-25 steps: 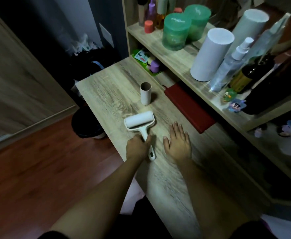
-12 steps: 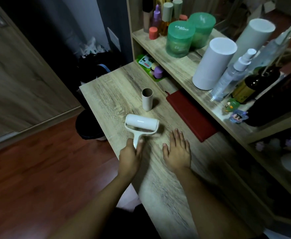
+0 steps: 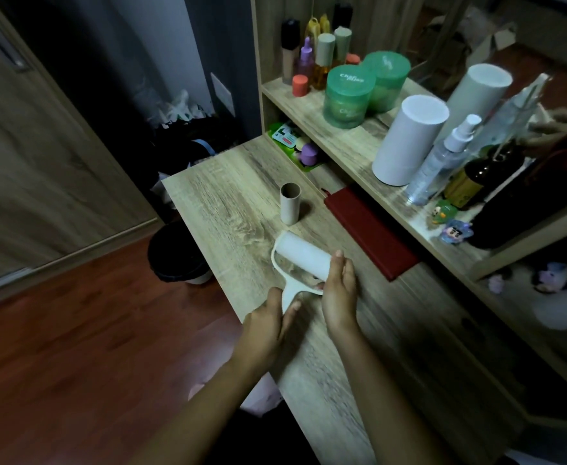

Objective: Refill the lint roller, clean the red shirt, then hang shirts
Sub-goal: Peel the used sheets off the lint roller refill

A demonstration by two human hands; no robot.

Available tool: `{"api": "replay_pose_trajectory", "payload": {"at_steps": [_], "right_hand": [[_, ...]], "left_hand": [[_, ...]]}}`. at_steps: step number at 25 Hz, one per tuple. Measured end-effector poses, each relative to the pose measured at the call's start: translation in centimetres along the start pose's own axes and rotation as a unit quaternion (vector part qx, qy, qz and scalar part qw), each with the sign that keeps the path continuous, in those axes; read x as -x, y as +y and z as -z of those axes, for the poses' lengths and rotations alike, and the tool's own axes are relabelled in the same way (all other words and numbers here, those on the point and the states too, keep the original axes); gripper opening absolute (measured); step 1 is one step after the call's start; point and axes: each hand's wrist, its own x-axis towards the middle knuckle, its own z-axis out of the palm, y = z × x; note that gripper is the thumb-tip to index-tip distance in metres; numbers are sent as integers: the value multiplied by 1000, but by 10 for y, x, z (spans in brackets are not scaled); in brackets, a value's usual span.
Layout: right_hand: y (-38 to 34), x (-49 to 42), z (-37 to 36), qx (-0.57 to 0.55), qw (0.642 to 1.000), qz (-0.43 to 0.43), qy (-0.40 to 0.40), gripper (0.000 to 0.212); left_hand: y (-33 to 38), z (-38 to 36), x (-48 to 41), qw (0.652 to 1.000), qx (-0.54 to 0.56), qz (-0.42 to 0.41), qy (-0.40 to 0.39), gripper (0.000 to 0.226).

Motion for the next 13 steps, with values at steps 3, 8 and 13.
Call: {"api": "replay_pose_trajectory", "payload": {"at_steps": [3,8,13], "right_hand": [[-5,3,1,1,999,33,26,18],[-11,15,4,79,993,84,-24,16],[-18,19,10,90,990,104,-31,15]], "left_hand": [[3,14,0,982,180,52,1,47],[2,50,-23,940,323,80,71,33],[10,66,-25,942,330,45,44,30]]}}
